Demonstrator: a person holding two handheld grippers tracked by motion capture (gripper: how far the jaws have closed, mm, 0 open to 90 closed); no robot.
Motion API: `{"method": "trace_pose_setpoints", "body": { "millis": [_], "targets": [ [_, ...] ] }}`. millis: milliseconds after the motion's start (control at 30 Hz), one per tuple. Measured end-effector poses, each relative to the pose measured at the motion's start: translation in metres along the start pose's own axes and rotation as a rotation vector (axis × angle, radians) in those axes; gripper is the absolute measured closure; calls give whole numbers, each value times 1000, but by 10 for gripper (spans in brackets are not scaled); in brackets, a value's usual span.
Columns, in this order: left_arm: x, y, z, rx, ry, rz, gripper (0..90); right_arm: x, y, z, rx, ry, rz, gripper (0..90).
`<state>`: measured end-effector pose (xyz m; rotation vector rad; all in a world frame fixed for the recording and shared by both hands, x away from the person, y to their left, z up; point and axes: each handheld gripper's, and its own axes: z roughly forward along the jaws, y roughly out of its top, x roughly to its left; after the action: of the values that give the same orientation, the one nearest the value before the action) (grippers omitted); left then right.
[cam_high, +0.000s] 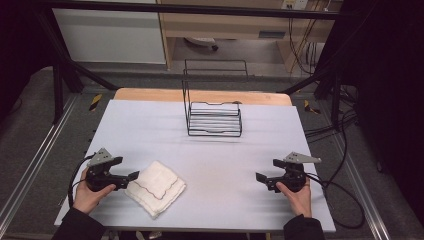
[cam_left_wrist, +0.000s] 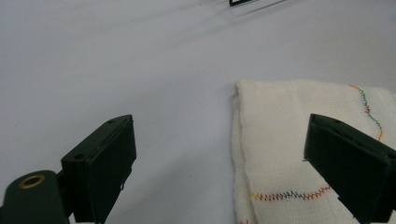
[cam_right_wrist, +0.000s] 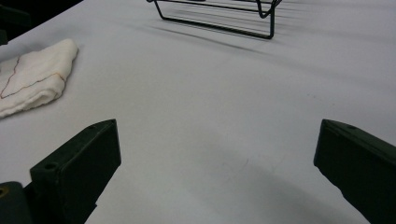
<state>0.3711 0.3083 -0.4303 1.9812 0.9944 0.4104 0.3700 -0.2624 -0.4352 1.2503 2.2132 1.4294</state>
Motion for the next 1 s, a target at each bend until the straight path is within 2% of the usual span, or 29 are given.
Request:
{"method": "trace_pose_setpoints", "body": {
  "millis": [300,467,600,1000],
  "targets": [
    [-2,0,0,7,9,4,99,3,-1,3,17,6,8,16],
    [-4,-1,0,18,14,18,109,7,1,7,35,2,-9,16],
    [-5,-2,0,17,13,14,113,10,1,10,47,1,-15,16],
    [-6,-2,1,25,16,24,120,16,3,15,54,3,-34,14]
  ]
}}
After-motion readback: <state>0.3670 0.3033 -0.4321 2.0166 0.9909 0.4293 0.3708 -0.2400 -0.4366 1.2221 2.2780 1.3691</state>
